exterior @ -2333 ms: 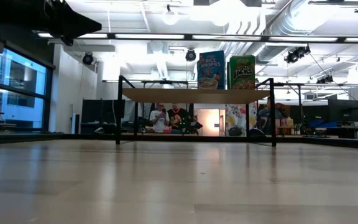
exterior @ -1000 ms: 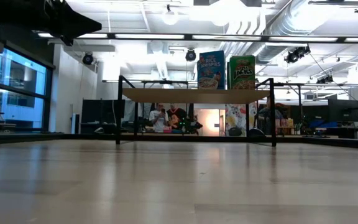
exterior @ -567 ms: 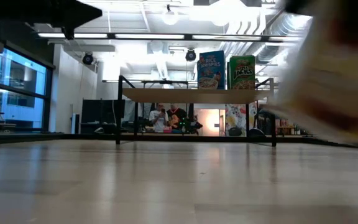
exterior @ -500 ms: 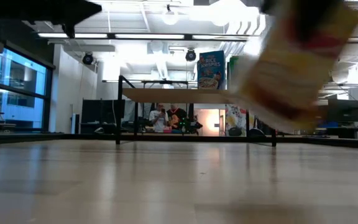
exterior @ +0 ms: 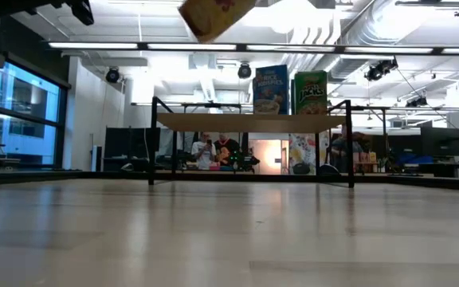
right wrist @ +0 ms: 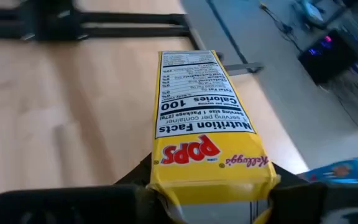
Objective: Stack cereal on shelf
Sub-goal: Put the right yellow cereal box on the shelf
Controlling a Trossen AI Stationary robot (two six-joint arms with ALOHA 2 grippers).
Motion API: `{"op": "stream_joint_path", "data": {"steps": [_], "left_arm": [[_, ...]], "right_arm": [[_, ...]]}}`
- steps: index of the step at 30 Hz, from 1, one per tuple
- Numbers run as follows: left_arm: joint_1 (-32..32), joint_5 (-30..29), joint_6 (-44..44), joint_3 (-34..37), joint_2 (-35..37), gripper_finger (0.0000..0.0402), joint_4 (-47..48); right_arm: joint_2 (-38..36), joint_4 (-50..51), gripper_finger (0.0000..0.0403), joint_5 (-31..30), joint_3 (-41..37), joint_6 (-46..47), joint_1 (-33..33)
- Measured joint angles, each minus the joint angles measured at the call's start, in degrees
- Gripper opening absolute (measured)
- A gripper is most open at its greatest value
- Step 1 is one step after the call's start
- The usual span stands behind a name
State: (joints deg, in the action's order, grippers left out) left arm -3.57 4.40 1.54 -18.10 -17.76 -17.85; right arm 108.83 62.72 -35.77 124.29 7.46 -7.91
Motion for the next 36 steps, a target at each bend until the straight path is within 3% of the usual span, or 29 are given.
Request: {"op": "stream_joint_path", "data": {"steps": [3,6,11,15,23,36], "left_arm": [[0.0,0.0,0.0,0.0,0.0,0.0,0.0],[0.0,-0.3,0.1,0.0,0.0,0.0,0.0],[0.0,-0.7,0.2,0.0,0.0,0.0,0.0],[-0.1,-1.9,0.7,0.0,-0.1,0.0,-0.1],[-0.1,-8.5,3.9,0.0,-0.1,0.0,0.0],[-0.1,-8.7,4.0,0.0,-0.1,0.0,0.4]], "right_arm": [[3.4,3.4,0.0092,1.3,6.1,0.8,5.0],[7.2,8.0,0.0092,6.6,10.6,5.1,10.0],[7.9,14.8,0.0092,16.7,8.5,12.3,17.2],[8.4,20.9,0.0092,16.6,8.3,15.6,21.1],[8.5,17.7,0.0092,18.3,8.3,13.0,22.5],[9.0,20.0,0.0091,20.0,8.3,13.0,23.7]]}}
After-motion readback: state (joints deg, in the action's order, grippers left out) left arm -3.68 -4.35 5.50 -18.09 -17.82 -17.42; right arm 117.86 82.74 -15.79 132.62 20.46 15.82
